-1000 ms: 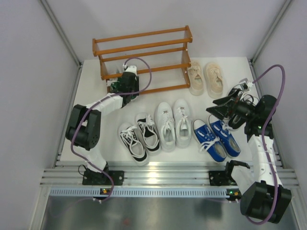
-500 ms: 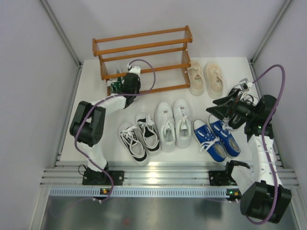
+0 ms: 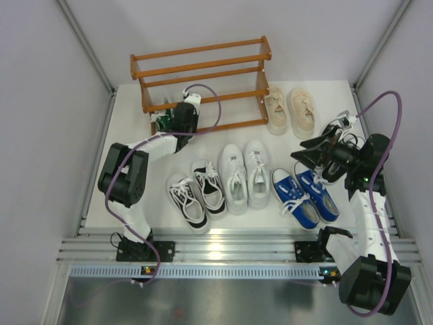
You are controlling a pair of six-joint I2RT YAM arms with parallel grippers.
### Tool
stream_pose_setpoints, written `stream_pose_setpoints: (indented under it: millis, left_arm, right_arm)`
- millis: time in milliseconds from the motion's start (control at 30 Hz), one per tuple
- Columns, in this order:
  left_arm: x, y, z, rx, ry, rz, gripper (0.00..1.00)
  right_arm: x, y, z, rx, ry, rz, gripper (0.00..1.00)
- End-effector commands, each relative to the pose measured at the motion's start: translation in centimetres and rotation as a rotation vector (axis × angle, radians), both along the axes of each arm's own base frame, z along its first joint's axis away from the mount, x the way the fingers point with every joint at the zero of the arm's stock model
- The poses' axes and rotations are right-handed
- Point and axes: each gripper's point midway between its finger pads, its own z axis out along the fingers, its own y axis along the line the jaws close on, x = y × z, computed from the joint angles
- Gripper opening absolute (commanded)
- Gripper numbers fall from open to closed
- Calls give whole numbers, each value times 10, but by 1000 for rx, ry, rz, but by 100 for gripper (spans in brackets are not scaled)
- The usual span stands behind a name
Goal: Place and organize the shoes onto the shoe shelf
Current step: Adjust the shoe at the shoe shelf.
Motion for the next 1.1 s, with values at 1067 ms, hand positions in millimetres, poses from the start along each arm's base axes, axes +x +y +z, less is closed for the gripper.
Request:
stream_pose_setpoints:
  millis: [1067]
  left_arm:
    - [3, -27, 29, -62, -90, -101, 0]
  right_arm:
    - [4, -4, 21, -37, -107, 0, 100]
